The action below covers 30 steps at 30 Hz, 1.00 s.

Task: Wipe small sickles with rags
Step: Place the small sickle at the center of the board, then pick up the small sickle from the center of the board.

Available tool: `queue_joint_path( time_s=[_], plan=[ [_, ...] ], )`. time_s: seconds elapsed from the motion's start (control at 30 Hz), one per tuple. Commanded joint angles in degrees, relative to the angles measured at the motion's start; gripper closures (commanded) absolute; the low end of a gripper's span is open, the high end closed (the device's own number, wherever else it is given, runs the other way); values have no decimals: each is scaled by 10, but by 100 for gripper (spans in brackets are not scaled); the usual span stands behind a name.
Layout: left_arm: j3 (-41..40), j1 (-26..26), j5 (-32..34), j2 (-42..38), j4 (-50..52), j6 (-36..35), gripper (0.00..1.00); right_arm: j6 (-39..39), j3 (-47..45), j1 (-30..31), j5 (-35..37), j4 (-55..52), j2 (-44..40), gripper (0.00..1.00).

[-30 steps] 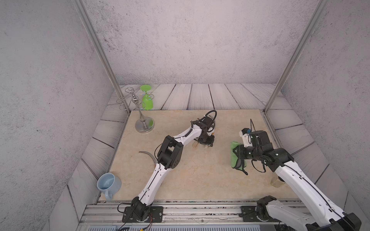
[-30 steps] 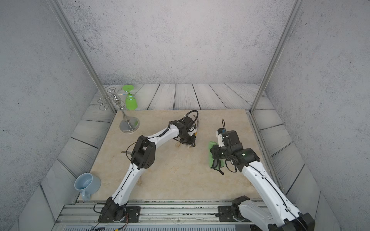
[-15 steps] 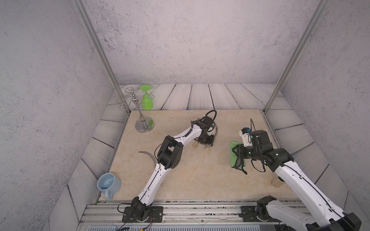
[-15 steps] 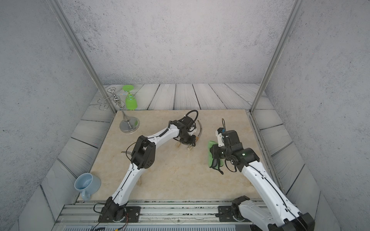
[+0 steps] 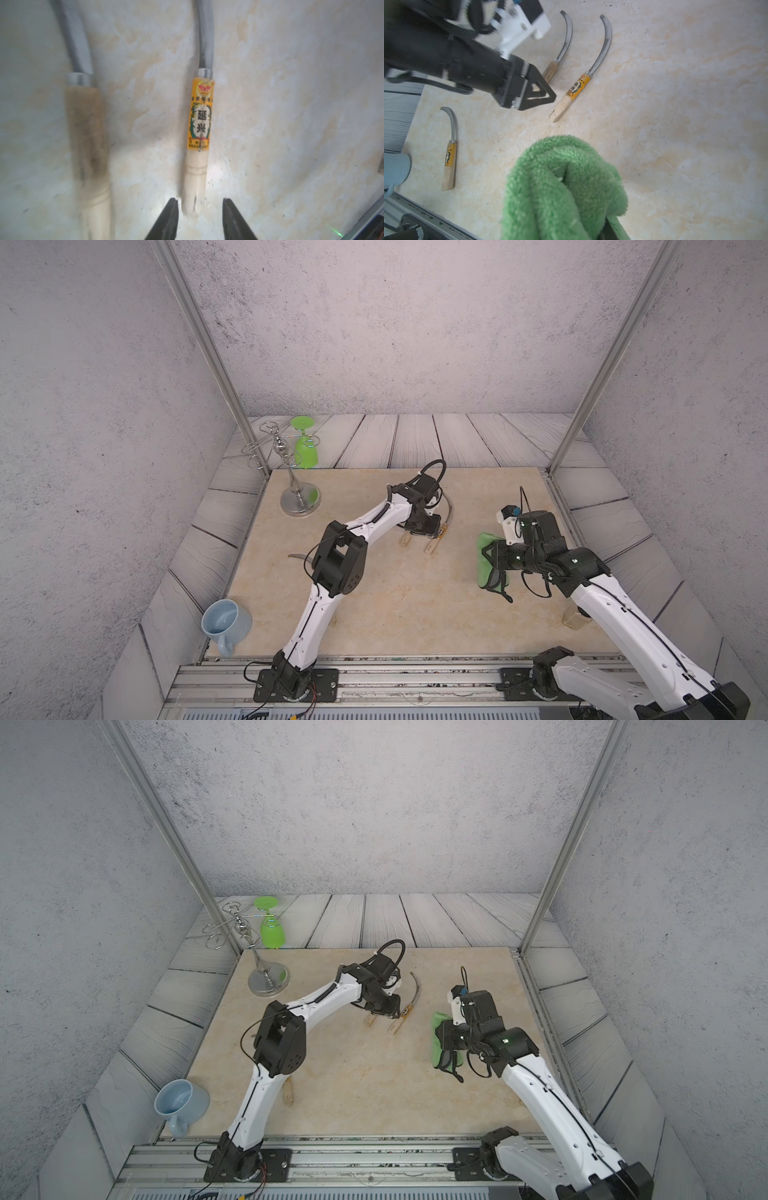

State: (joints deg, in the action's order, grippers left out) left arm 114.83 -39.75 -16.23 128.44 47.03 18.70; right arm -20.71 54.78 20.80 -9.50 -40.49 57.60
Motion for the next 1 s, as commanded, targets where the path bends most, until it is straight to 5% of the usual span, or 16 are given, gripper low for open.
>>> queue_joint_path(
  time_s=[0.0,0.3,0.43,0.63,0.97],
  plan=[
    [-78,3,41,-118,-29,6,60,5,3,-3,-6,-11,-8,69],
    [-507,-1,173,-457,-105,128,59,10,2,-4,-21,-2,8,69],
    [-635,-15,230,-589,-84,202,59,19,12,-3,-27,-2,24,69],
    [-738,-23,280,-706,-60,276,59,23,23,-4,-30,1,48,69],
    [-787,-23,285,-688,-63,308,56,20,30,-3,-41,10,73,69]
  ],
)
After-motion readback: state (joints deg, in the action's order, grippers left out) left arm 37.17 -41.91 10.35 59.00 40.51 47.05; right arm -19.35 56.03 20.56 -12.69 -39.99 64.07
